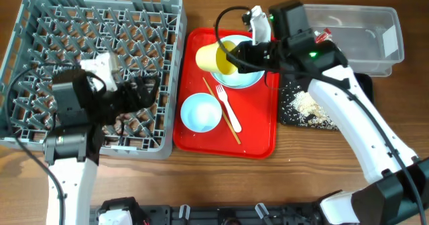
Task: Sort waste into correct bins and load items into the dishwasher rack
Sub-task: 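Grasp the yellow cup with the right gripper, then hand the yellow cup from the right gripper to the left gripper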
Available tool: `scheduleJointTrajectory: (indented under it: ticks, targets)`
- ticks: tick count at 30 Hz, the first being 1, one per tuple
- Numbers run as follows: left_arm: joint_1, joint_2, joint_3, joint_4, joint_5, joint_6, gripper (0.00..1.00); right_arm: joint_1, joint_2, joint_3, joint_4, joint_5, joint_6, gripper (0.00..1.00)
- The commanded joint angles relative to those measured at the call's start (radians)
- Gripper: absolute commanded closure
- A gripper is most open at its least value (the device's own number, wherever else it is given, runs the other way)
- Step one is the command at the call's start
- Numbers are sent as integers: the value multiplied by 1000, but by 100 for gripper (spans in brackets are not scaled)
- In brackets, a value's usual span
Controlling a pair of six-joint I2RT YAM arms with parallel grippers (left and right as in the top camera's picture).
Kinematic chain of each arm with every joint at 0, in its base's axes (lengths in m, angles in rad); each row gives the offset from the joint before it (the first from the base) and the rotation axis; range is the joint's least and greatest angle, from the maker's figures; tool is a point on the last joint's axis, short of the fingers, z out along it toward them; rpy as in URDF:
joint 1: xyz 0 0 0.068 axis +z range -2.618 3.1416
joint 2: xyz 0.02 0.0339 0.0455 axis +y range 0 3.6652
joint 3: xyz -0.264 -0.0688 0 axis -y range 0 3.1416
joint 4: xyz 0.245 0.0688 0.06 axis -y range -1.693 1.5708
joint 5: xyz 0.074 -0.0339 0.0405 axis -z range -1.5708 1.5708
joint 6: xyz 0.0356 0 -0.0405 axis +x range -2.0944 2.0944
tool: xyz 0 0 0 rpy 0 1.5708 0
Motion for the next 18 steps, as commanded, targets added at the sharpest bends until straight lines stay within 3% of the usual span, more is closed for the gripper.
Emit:
scheduleJointTrajectory:
  ticks: [1,10,18]
  targets:
    - [-32,52,17,113,294,-68,0,-7,22,5,19,-258,4,96]
    - [-95,98,17,451,607,-159,0,-6,25,5,118,-552,83,95]
    - [-146,98,17,564,650,-182,0,-6,25,5,196,-740,138,96]
